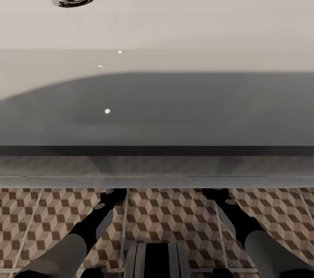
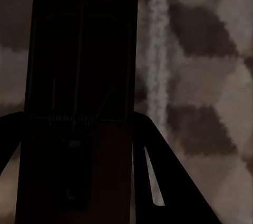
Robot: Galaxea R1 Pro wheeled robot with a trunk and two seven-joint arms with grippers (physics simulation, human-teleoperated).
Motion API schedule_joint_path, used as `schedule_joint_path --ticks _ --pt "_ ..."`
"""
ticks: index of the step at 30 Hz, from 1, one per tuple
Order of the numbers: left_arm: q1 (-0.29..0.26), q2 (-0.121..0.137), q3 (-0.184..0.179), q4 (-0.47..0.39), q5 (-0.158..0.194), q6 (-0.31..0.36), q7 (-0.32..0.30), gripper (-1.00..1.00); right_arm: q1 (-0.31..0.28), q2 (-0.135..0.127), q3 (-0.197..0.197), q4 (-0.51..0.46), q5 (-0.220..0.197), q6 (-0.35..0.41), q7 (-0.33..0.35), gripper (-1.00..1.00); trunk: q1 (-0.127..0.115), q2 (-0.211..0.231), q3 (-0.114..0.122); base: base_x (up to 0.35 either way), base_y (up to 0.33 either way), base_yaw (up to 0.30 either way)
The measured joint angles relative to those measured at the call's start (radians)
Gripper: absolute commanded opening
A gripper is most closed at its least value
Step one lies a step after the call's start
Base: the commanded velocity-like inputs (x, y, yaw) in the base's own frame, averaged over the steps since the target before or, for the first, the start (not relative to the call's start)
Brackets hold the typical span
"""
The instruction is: Take the four mousetraps from the cabinet in the bathroom and place them on the bathroom floor. Make sure all four end up on the same floor surface, and ensure that at least two of them are either under or directly next to the same bathroom sink.
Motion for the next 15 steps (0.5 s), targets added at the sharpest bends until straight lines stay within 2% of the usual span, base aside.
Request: schedule_joint_path --ticks 15 --pt "0.001 -0.003 0.002 -0.004 -0.003 -0.022 -0.005 -1.0 -0.001 0.0 0.0 0.0 0.0 -0.001 0.0 -1.0 0.0 0.0 0.0 0.0 0.0 0.0"
